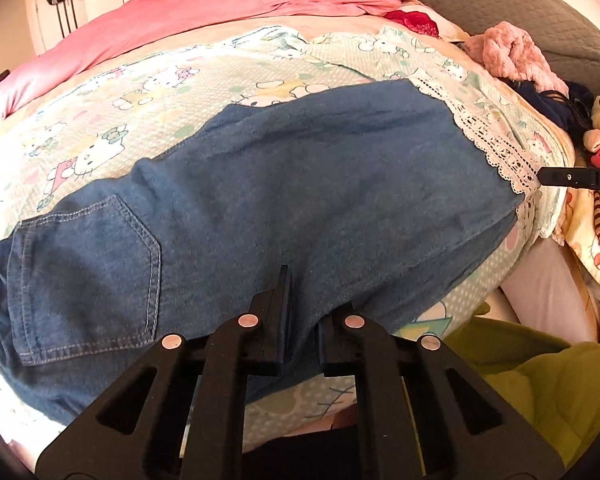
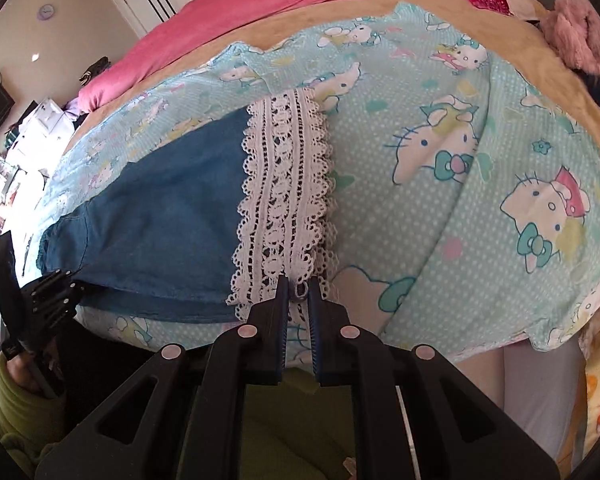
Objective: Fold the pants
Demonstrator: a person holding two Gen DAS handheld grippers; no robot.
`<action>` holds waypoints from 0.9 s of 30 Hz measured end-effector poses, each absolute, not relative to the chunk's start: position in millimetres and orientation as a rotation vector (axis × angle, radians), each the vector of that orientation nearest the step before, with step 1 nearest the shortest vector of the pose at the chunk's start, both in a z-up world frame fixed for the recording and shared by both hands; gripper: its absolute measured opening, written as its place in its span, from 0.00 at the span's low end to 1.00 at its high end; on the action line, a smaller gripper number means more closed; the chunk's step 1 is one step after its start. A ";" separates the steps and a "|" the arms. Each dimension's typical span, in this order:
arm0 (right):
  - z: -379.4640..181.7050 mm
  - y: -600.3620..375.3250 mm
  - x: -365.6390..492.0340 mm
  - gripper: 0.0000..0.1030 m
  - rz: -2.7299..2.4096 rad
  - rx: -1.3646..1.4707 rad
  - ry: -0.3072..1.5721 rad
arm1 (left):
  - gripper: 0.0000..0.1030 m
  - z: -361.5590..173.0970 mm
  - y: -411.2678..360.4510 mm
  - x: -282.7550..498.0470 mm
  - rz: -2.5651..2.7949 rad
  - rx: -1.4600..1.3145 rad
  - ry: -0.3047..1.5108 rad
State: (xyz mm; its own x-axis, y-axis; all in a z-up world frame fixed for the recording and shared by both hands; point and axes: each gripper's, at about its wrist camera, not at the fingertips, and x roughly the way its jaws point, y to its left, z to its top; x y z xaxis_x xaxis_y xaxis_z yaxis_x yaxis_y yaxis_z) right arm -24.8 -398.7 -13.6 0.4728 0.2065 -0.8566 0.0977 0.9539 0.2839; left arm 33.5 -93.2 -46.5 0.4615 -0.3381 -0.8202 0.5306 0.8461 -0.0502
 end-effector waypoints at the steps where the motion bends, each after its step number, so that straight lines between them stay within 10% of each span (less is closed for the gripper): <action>1: -13.8 -397.7 -25.2 0.09 0.071 0.301 1.082 | 0.04 -46.8 -93.1 32.6 -0.539 0.227 0.951; 15: -0.7 -401.3 -39.4 0.06 0.044 0.209 1.026 | 0.04 -49.9 -82.8 22.5 -0.537 0.213 0.957; 19: 20.2 -338.2 -41.6 0.44 0.295 -0.046 0.932 | 0.04 -47.7 -84.4 22.2 -0.537 0.215 0.950; 27: -36.8 -230.6 -37.2 0.40 0.469 -0.651 0.884 | 0.04 -41.9 -80.4 17.4 -0.528 0.210 0.938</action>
